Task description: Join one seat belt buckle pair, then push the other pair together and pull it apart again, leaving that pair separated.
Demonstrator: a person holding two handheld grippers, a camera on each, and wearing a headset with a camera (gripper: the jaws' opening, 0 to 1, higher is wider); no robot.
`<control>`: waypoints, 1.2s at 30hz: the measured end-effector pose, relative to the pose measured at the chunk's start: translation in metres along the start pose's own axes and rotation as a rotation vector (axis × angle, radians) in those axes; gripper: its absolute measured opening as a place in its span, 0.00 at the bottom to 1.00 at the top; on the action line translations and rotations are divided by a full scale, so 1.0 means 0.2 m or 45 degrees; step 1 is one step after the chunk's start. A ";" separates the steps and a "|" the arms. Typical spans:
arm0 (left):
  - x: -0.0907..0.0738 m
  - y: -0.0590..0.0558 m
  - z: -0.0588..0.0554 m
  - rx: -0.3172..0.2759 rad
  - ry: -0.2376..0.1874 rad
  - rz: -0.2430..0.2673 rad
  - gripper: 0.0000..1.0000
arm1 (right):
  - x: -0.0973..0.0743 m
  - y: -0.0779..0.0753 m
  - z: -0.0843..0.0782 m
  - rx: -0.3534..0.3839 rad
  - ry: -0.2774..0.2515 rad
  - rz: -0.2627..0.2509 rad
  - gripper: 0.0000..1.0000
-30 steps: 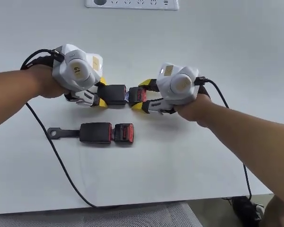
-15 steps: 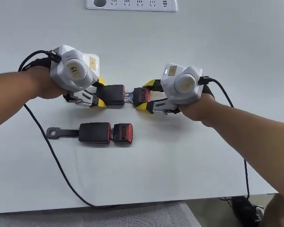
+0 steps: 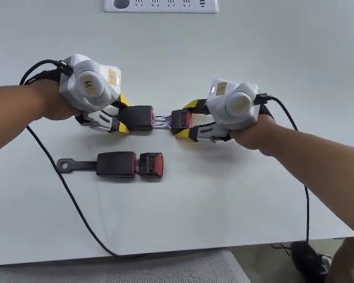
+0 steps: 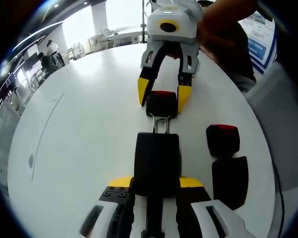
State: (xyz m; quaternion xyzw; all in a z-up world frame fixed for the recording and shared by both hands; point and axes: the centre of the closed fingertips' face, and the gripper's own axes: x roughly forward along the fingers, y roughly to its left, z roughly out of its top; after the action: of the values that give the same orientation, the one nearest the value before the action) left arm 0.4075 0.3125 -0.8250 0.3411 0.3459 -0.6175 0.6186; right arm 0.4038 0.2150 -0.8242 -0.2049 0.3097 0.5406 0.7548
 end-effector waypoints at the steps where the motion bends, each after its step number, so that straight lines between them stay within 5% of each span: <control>1: 0.00 0.00 0.00 -0.001 0.000 0.000 0.33 | -0.01 0.00 -0.01 0.001 -0.001 0.000 0.37; 36: 0.00 0.00 0.00 0.004 0.001 -0.007 0.33 | -0.30 -0.07 -0.27 0.026 0.046 -0.038 0.38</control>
State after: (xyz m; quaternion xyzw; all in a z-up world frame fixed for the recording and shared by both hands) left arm 0.4083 0.3113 -0.8251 0.3412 0.3462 -0.6196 0.6163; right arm 0.3913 0.1347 -0.8220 -0.2116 0.3255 0.5225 0.7591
